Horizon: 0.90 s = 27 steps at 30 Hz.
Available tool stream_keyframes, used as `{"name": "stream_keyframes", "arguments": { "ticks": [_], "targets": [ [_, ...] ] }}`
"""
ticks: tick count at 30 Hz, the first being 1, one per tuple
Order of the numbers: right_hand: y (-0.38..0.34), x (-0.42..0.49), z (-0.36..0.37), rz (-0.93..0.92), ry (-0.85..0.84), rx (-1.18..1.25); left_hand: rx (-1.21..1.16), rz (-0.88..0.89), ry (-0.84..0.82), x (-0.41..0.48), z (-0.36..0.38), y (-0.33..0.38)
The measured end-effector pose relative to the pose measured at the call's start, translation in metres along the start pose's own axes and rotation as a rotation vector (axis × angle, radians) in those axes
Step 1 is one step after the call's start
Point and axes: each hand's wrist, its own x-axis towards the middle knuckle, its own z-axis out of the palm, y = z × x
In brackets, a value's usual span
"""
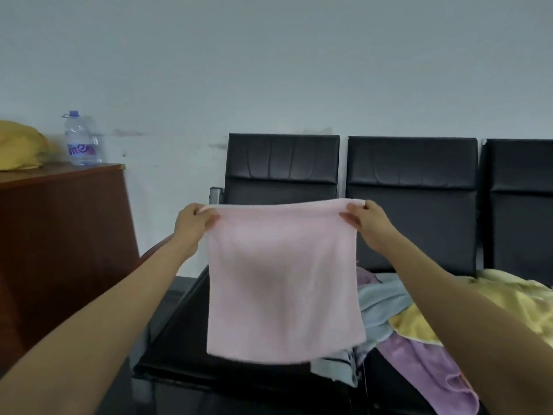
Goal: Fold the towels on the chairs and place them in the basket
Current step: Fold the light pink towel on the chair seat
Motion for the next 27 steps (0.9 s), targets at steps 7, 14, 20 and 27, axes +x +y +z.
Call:
{"name": "stream_keyframes", "arguments": {
  "ticks": [7, 14, 20, 27],
  "targets": [
    [-0.014, 0.027, 0.017, -0.088, -0.019, 0.057, -0.003, 0.196, 0.068, 0.020, 0.005, 0.009],
    [0.057, -0.022, -0.015, 0.438, -0.273, -0.588, 0.713, -0.080, -0.247, -0.019, -0.029, -0.093],
    [0.114, -0.063, -0.033, 0.642, -0.411, -0.799, 0.689, -0.393, -0.544, -0.078, -0.045, -0.141],
    [0.149, -0.049, -0.041, 0.488, -0.318, -0.759, 0.315, -0.498, -0.331, -0.074, -0.032, -0.165]
  ]
}}
